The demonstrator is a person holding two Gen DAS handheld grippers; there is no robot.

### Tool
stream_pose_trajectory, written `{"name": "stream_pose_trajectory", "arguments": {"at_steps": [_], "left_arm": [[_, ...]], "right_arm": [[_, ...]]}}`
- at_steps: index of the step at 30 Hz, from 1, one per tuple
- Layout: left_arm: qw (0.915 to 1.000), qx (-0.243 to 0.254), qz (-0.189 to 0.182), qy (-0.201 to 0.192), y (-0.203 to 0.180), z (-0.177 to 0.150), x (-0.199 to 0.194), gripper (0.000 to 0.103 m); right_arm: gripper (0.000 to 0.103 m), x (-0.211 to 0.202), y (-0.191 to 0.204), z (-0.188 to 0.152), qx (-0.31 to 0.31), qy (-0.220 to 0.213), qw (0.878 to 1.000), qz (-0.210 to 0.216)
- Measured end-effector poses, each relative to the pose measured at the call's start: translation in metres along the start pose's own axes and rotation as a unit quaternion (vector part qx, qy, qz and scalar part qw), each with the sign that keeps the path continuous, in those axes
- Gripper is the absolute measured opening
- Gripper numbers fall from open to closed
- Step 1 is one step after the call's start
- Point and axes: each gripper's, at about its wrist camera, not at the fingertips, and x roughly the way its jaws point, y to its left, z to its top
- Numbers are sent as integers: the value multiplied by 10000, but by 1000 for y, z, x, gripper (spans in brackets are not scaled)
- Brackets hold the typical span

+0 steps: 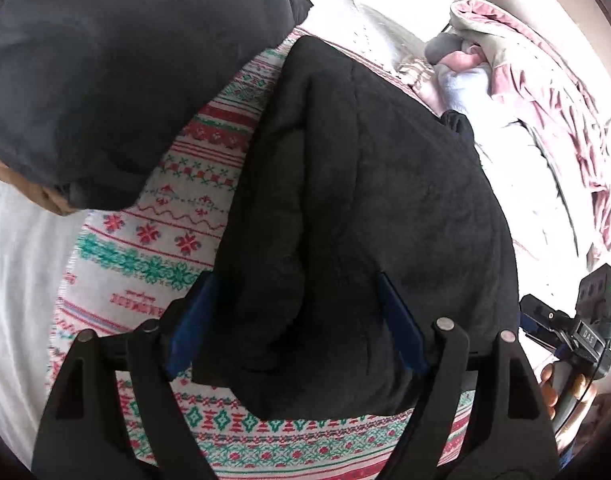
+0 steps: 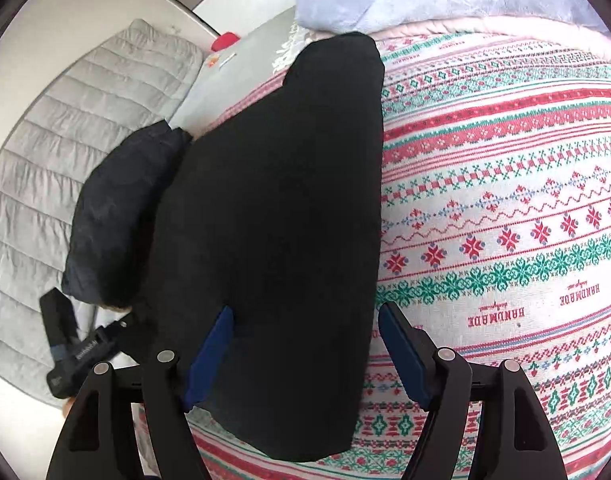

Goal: Fold large clothes
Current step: 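Grasp the folded black coat edge with both tools side by side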

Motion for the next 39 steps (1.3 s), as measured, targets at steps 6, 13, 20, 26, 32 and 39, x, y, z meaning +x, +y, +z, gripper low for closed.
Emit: {"name": "stream_pose_trajectory", "arguments": {"at_steps": [6,13,20,26,32,39], "left_arm": [[9987,-116,-466,186,10,-1,13,90],[9995,202,-129,204,0,-10,27,93],[9995,256,-27,203,-2,-9,30,93],[9994,262,-30,209,1,-10,30,93],[9993,309,6,204,0,-10,31,92],[9992,391,19,120,-10,-12,27,78]], "right_arm": [[79,12,-9,-3,333,215,9986,349],[85,25,-14,2,465,177,9979,424],[85,34,-20,-1,426,258,9984,280],[85,43,-24,-2,495,364,9975,346],[85,43,-27,-4,525,339,9970,448],[85,43,-33,1,757,359,9924,896]]}}
